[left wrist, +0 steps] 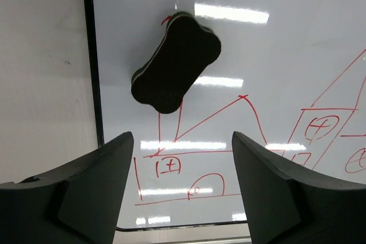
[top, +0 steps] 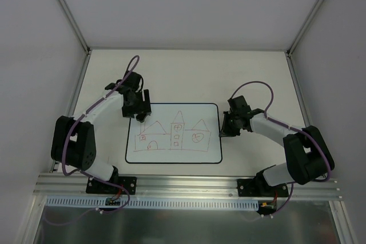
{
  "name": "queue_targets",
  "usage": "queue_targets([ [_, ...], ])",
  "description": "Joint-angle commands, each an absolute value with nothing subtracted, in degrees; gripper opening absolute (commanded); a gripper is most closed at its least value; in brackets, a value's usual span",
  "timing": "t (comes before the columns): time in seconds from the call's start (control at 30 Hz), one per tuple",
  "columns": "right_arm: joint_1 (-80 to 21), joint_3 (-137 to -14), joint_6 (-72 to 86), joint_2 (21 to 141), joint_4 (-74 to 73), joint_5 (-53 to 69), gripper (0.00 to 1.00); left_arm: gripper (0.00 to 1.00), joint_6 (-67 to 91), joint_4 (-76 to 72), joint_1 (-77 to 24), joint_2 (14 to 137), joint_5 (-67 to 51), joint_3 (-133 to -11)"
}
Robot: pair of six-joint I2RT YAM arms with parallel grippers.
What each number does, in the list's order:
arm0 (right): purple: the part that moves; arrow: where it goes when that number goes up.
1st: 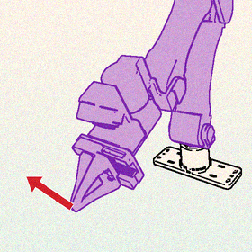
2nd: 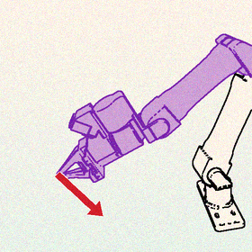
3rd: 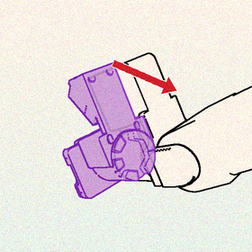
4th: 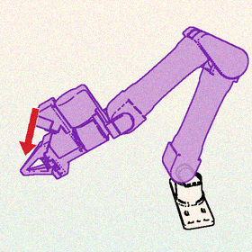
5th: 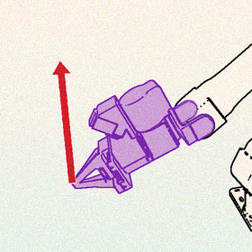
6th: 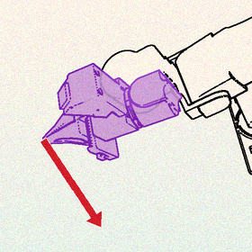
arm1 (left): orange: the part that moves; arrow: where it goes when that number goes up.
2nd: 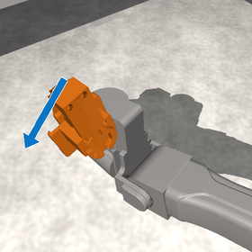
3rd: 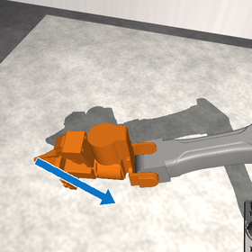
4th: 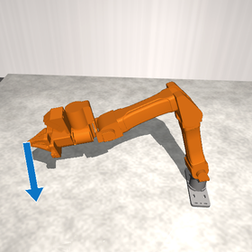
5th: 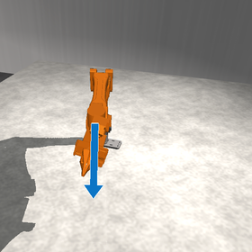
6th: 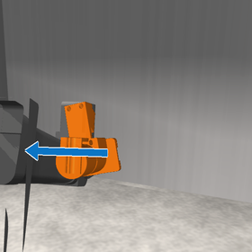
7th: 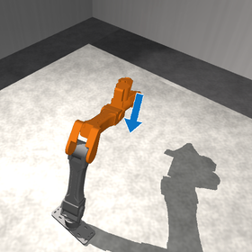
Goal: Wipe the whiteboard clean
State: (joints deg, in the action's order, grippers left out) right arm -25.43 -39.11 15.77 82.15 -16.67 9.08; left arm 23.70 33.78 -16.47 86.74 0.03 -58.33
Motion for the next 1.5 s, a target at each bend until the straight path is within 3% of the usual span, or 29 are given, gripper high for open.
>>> queue_targets([
  [0.0,-25.9,-37.3,14.4,83.6,-17.1,7.5,0.06,0.74,19.3,34.5,-16.4,87.6,1.8,-63.5],
  [0.57,-26.0,-37.2,13.7,83.8,-16.4,8.9,0.06,0.66,14.9,34.4,-12.6,101.0,-2.4,-70.2],
  [1.23,-25.9,-37.1,14.1,85.3,-15.2,9.8,0.06,0.00,18.7,34.4,-14.3,99.0,-3.5,-66.9],
  [1.47,-25.9,-37.1,14.2,85.4,-15.0,9.8,0.06,0.00,22.2,34.5,-20.3,95.0,1.6,-67.4],
])
